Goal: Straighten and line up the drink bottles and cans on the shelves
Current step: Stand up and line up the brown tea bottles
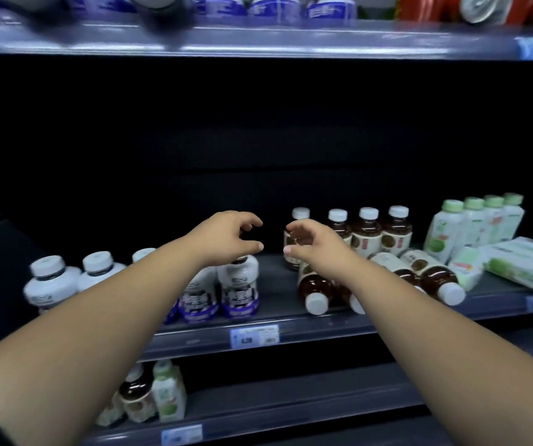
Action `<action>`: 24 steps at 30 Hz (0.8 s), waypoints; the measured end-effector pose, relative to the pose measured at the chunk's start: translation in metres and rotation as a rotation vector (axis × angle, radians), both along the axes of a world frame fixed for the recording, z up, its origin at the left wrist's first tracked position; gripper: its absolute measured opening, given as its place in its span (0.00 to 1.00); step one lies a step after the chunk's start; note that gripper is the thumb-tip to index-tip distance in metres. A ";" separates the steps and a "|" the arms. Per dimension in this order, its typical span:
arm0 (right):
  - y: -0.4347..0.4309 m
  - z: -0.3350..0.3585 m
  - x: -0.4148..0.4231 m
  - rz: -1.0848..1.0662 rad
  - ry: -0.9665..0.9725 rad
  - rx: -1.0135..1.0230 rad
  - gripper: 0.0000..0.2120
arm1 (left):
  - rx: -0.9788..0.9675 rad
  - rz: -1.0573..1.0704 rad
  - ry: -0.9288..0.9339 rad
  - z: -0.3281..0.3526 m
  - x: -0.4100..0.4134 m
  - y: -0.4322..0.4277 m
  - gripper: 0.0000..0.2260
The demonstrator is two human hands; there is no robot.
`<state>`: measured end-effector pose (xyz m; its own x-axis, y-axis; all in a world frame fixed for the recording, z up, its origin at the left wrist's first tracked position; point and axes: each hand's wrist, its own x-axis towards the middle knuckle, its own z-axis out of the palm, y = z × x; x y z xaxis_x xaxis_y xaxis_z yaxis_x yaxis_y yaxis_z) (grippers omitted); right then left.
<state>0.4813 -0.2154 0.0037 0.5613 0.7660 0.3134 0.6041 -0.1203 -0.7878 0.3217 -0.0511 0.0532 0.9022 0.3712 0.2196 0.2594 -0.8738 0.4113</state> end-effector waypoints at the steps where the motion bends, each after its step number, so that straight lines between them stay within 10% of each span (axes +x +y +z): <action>1: -0.010 0.000 0.010 -0.010 -0.010 -0.004 0.18 | -0.011 -0.001 0.000 0.001 0.010 -0.007 0.24; 24: -0.027 0.015 0.146 -0.120 -0.104 -0.097 0.24 | -0.037 0.019 0.010 -0.003 0.158 -0.005 0.29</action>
<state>0.6274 -0.2423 0.0191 0.6190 0.7250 0.3021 0.6583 -0.2691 -0.7030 0.4802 -0.0558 0.0504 0.8972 0.3958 0.1961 0.2799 -0.8529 0.4406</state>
